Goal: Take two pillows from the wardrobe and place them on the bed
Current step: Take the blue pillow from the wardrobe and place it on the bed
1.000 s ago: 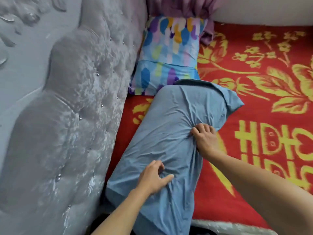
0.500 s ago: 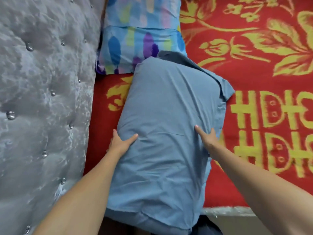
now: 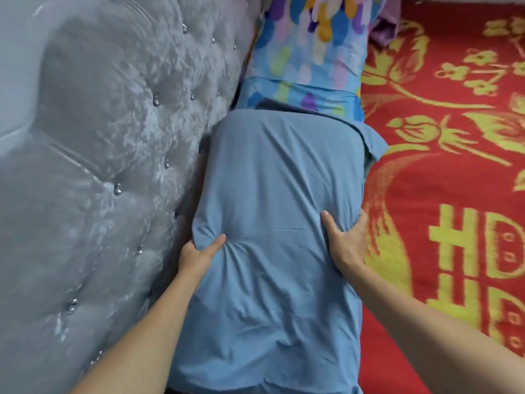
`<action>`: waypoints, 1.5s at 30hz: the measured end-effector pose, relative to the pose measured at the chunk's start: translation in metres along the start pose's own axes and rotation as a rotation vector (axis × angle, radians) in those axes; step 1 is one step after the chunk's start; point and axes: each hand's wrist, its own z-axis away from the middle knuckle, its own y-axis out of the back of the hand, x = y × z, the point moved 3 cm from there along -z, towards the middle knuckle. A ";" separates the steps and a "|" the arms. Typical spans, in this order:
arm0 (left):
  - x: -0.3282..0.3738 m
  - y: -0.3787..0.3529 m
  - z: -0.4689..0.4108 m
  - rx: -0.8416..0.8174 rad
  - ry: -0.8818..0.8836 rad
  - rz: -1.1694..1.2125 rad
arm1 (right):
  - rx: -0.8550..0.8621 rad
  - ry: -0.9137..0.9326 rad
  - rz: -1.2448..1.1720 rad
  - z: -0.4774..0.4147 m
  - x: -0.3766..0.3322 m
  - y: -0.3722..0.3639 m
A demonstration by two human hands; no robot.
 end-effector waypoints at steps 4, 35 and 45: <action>0.014 0.005 -0.040 0.110 -0.059 -0.236 | -0.180 -0.089 0.274 -0.030 -0.001 -0.031; -0.004 -0.109 -0.139 0.040 -0.448 -1.000 | -0.241 0.738 0.857 -0.131 -0.020 -0.162; -0.127 -0.040 0.031 0.075 -0.359 -1.130 | -0.470 0.845 0.908 0.065 0.102 -0.093</action>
